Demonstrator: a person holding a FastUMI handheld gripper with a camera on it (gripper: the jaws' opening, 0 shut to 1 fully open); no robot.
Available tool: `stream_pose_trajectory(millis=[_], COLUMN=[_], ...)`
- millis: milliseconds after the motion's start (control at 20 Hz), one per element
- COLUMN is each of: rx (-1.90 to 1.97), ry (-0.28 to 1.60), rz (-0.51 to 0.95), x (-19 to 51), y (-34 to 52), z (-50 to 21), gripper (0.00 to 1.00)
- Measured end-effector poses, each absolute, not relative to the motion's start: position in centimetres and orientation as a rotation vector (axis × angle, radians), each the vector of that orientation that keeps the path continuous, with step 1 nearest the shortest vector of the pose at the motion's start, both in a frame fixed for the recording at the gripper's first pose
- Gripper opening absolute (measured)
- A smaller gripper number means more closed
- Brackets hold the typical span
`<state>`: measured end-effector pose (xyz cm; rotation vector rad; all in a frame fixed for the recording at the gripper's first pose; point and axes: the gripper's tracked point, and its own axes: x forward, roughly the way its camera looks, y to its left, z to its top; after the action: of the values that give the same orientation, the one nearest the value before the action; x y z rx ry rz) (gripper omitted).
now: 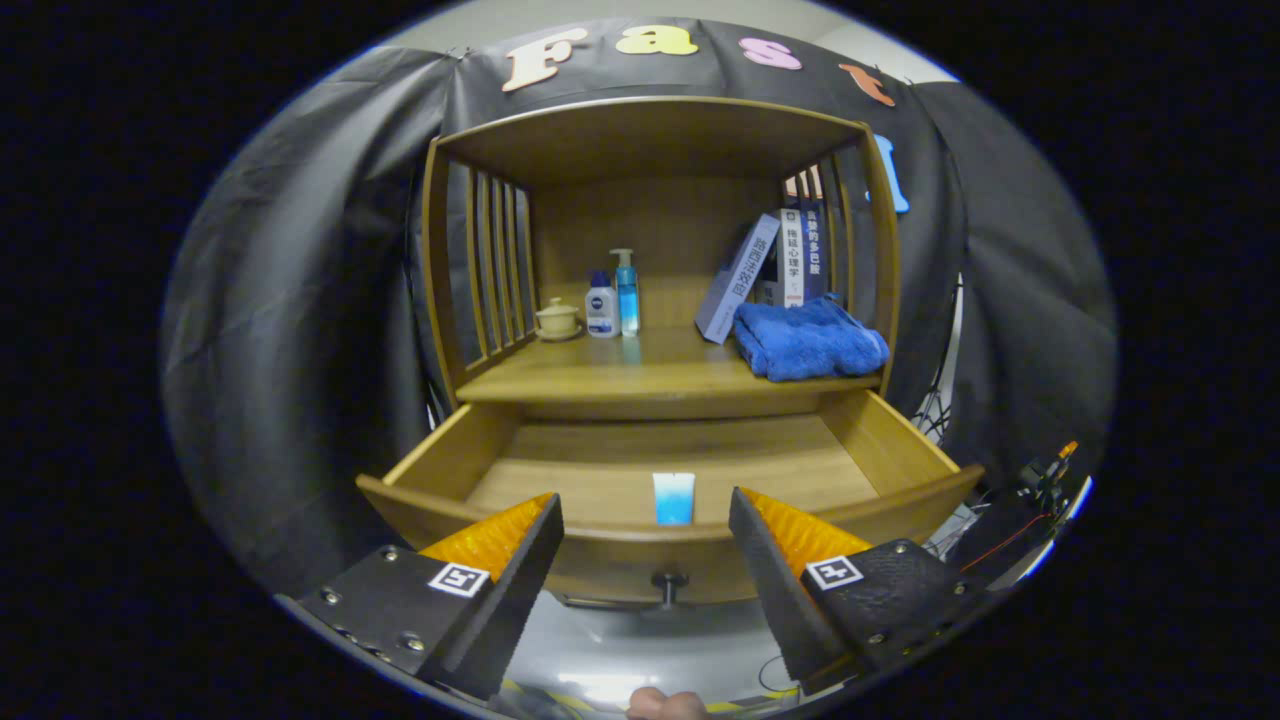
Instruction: Pull open the drawer, take out the items inside it, and place them on the countertop above the cabinet.
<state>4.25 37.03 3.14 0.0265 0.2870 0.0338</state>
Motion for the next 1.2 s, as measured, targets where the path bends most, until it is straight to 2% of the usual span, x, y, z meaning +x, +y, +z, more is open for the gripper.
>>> stream_pose_trajectory(millis=[150, 450, 650, 850, 900, 1000, 1150, 1200], rx=[0.036, 0.049, 0.025, 0.041, 0.042, 0.050, 0.112, 0.122], ry=[0.390, 0.719, 0.979, 1.102, 1.132, 1.160, 1.186, 1.187], rz=[0.031, 0.009, -0.021, -0.098, -0.133, -0.156, -0.128, -0.114], x=[8.6, 14.4, 15.0, 15.7, 15.7, 16.1, 16.7, 16.8], y=[36.7, 36.0, 35.9, 34.6, 34.1, 34.1, 35.2, 35.2], z=[2.9, -3.7, -8.3, -10.5, -11.1, -12.0, -12.6, -12.4], gripper=[1.00, 1.00, 1.00, 0.99, 0.85, 0.76, 0.43, 0.43])
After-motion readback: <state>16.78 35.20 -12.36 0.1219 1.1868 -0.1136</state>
